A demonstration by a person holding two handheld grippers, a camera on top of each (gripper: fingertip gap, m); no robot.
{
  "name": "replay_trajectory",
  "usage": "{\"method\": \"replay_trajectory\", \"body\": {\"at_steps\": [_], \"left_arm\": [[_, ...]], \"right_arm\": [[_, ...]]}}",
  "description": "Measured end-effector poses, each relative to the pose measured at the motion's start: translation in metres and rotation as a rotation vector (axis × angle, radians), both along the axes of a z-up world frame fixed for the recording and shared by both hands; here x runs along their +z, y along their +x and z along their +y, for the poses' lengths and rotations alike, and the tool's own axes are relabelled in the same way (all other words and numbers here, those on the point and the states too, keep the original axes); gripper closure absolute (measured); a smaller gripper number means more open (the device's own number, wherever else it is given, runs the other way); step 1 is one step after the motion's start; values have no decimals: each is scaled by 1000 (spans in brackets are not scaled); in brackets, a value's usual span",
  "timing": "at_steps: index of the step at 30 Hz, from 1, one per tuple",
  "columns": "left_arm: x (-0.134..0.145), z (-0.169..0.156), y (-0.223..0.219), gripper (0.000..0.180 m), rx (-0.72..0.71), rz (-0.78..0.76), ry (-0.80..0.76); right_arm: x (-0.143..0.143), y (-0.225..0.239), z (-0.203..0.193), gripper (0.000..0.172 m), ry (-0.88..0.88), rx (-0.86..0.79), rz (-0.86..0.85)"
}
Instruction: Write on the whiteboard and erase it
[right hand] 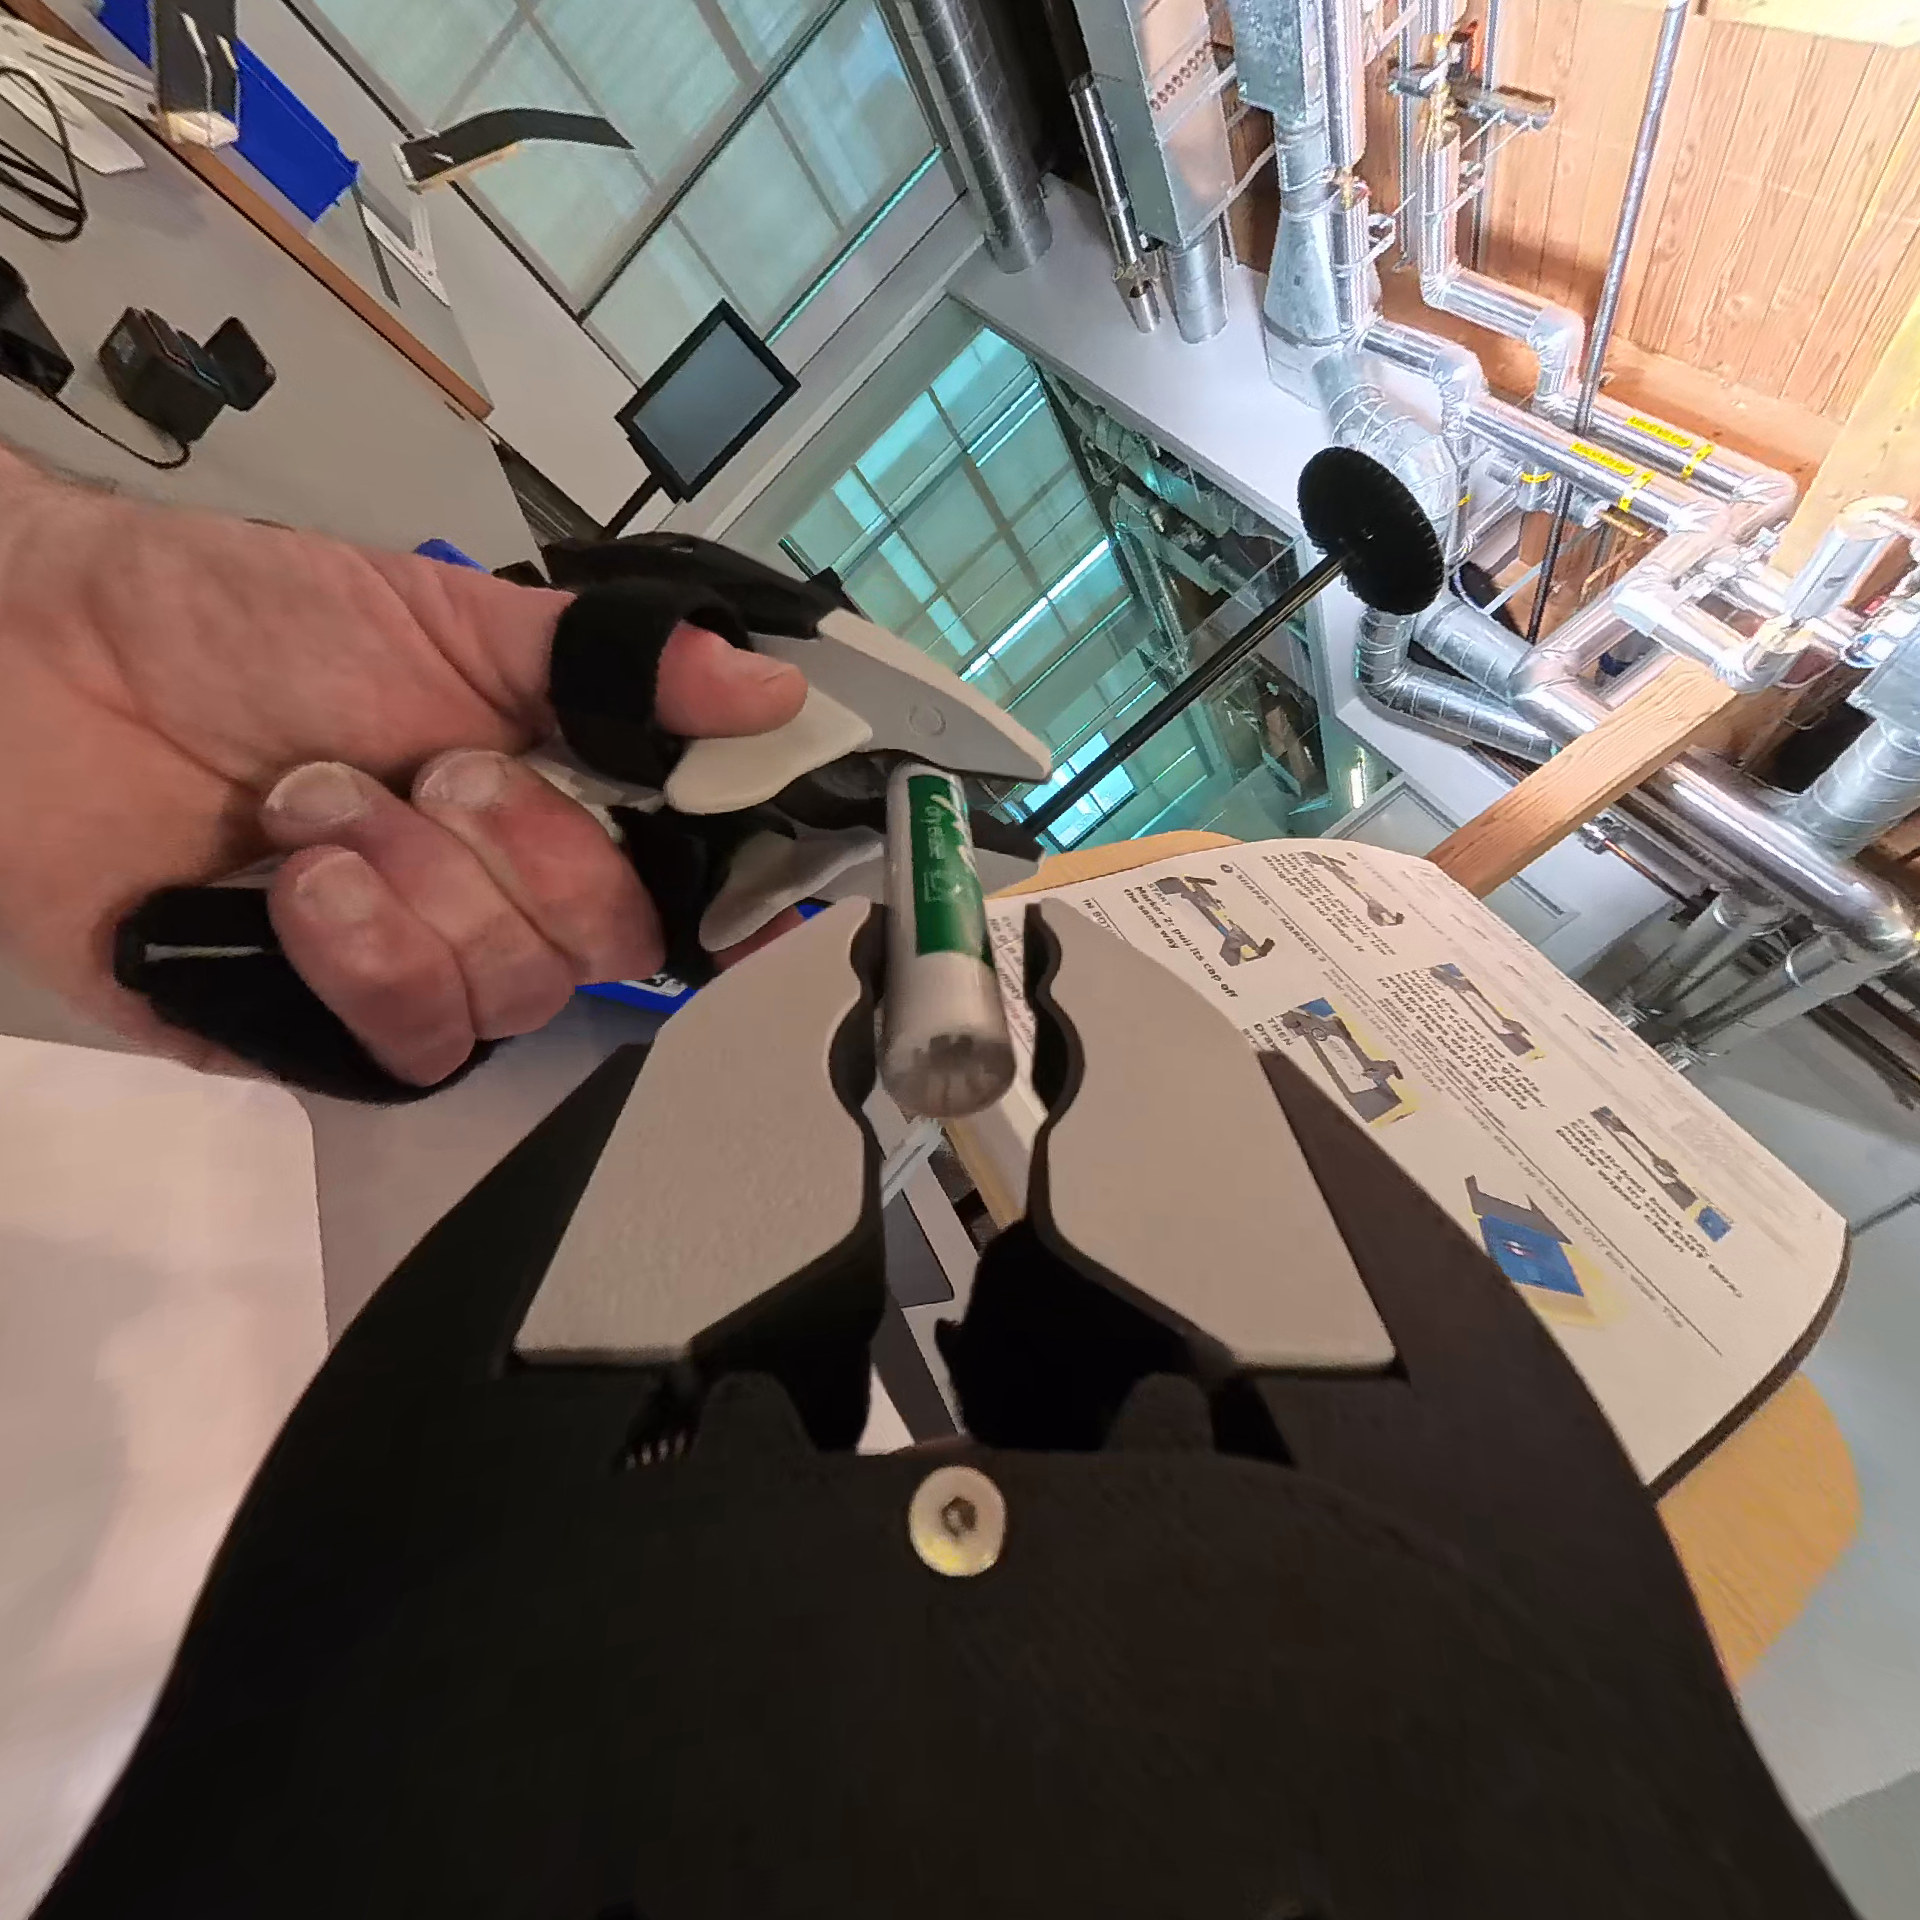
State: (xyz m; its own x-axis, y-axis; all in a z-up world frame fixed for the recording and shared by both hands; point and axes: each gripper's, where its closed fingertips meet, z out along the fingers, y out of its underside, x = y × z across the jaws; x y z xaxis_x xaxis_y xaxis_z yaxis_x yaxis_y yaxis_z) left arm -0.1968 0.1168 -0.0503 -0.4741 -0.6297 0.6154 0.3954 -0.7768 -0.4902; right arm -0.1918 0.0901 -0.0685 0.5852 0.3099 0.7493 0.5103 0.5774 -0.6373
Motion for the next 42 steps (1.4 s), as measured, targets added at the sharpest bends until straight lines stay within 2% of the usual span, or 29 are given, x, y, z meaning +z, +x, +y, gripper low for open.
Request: {"method": "replay_trajectory", "body": {"at_steps": [1,7,15,21,26,30,33,42], "left_arm": [[-2,-1,1,163,-9,-2,-9],[-8,-4,7,164,-84,-18,-57],[-10,-3,8,163,-62,-3,-50],[-13,-5,10,164,-54,3,-60],[-13,-7,11,164,-78,-3,-70],[-13,-10,13,164,-96,-8,-74],[-14,-8,12,164,-94,-7,-81],[-15,-10,14,164,-97,-9,-82]], "right_arm": [[0,0,1,144,0,-3,0],[-4,1,2,144,5,-7,-17],[-10,-3,1,151,-16,5,-52],[-10,-3,3,147,-29,4,-19],[-12,-4,3,150,-23,8,-26],[-11,-2,3,145,-5,8,-16],[-12,-3,3,150,2,0,-39],[-15,-4,2,151,-4,10,-41]]}}
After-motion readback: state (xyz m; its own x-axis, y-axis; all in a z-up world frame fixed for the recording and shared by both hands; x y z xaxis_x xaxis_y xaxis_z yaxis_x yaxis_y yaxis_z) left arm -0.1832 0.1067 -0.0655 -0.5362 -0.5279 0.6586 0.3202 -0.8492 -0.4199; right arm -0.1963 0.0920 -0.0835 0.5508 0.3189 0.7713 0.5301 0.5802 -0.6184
